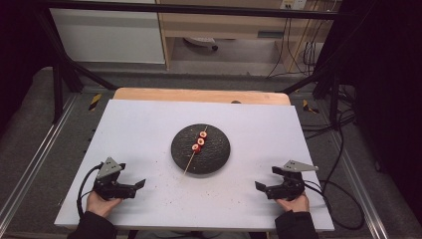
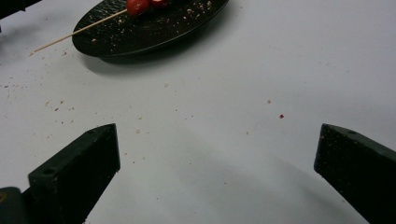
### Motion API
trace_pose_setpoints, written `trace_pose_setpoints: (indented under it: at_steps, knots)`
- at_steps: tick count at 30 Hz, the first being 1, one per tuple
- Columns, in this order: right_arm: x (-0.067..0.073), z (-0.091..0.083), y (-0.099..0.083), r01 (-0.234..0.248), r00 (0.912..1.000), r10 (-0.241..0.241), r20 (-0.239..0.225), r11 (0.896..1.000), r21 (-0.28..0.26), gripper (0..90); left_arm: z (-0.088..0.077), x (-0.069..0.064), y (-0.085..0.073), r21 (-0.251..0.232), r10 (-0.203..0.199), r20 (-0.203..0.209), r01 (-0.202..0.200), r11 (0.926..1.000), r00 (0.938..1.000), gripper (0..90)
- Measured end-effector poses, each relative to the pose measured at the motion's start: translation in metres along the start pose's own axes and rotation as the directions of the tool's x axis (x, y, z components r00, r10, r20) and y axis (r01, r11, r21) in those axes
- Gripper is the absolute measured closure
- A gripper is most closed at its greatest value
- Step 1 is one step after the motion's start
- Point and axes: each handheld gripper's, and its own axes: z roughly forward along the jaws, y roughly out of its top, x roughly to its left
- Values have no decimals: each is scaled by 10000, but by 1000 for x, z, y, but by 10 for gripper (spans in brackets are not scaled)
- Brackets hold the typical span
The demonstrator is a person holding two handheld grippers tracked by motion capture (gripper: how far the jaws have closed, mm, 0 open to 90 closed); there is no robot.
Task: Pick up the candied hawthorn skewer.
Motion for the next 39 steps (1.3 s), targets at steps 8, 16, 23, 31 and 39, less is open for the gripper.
trace_pose_setpoints:
  at_steps: [8,16,23,31,39]
  knots:
    - [0,0,0,31,10000,-31,-15,10000,-84,9,1,-5,2,21,90,-9,-90,10000,10000,17]
    - [0,0,0,56,10000,-56,10,10000,-58,6,5,-12,8,141,237,29,-238,9996,9997,20]
    - [0,1,0,27,10000,-27,33,10000,-70,6,9,-16,14,203,209,35,-209,9996,9998,22]
    - [1,1,0,36,10000,-36,6,10000,-43,5,13,-24,25,271,156,-30,-155,9995,9999,29]
    - [1,2,0,118,9999,-118,22,9999,118,5,23,-37,40,436,353,-26,-351,9984,9994,37]
